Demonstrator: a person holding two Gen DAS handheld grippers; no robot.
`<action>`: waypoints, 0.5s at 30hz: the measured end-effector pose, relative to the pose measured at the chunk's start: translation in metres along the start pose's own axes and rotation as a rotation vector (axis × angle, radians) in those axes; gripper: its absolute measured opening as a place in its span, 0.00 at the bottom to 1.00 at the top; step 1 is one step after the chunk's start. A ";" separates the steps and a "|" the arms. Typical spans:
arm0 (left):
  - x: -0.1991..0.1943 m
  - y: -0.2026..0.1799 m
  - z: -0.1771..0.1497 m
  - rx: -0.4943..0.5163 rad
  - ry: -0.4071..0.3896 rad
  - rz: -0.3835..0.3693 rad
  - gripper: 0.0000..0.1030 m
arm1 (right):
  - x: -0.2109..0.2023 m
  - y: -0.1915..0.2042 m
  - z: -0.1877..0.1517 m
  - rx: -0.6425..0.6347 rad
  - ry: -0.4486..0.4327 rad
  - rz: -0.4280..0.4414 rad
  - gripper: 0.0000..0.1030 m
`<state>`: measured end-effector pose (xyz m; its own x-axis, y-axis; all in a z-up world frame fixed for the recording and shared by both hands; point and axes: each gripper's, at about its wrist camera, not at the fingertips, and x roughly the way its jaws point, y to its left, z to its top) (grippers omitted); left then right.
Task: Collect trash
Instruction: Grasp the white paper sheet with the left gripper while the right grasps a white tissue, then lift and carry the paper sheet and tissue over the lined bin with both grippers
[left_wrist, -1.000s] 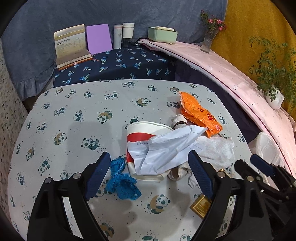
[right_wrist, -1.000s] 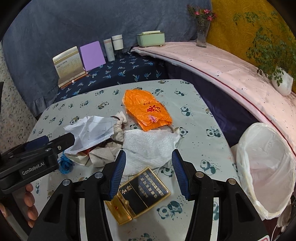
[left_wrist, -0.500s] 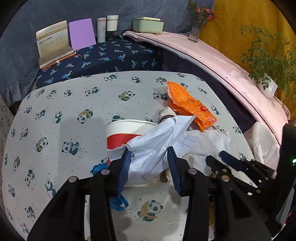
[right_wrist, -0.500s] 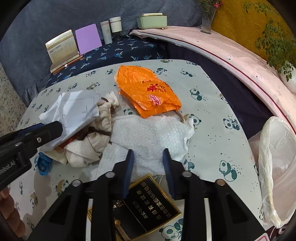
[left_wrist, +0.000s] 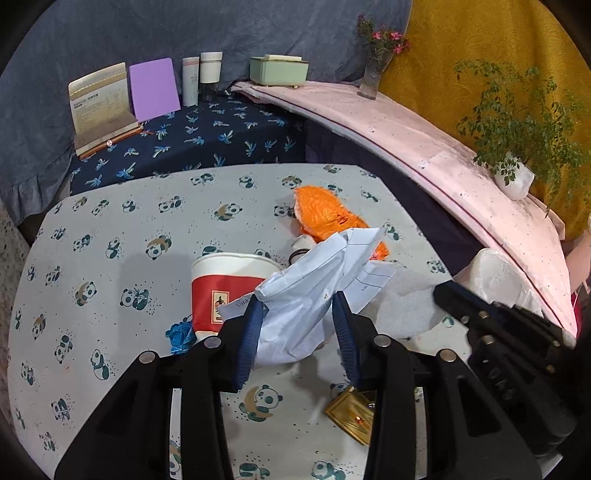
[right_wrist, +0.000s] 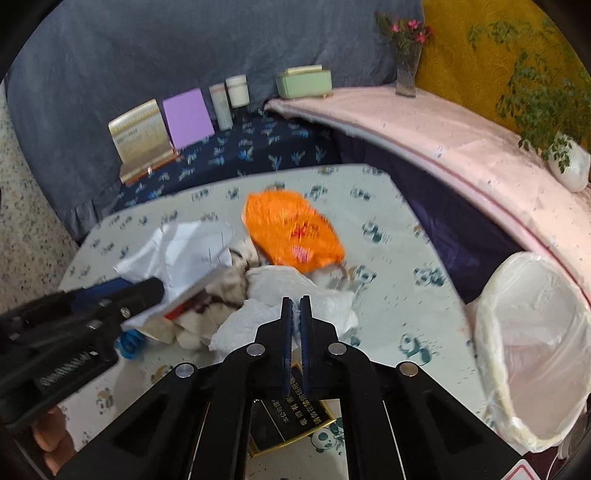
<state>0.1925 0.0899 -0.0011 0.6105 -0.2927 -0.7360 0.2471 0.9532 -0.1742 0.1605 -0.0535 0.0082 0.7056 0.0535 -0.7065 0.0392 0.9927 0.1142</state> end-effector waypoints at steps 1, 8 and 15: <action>-0.005 -0.003 0.002 0.002 -0.009 -0.002 0.36 | -0.008 -0.002 0.004 0.004 -0.019 0.000 0.04; -0.029 -0.030 0.006 0.033 -0.049 -0.018 0.36 | -0.067 -0.025 0.025 0.046 -0.151 -0.009 0.04; -0.040 -0.065 0.006 0.076 -0.060 -0.051 0.36 | -0.104 -0.060 0.031 0.098 -0.229 -0.051 0.04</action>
<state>0.1565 0.0391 0.0438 0.6392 -0.3470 -0.6863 0.3341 0.9291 -0.1586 0.1063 -0.1223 0.0962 0.8424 -0.0335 -0.5378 0.1394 0.9776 0.1574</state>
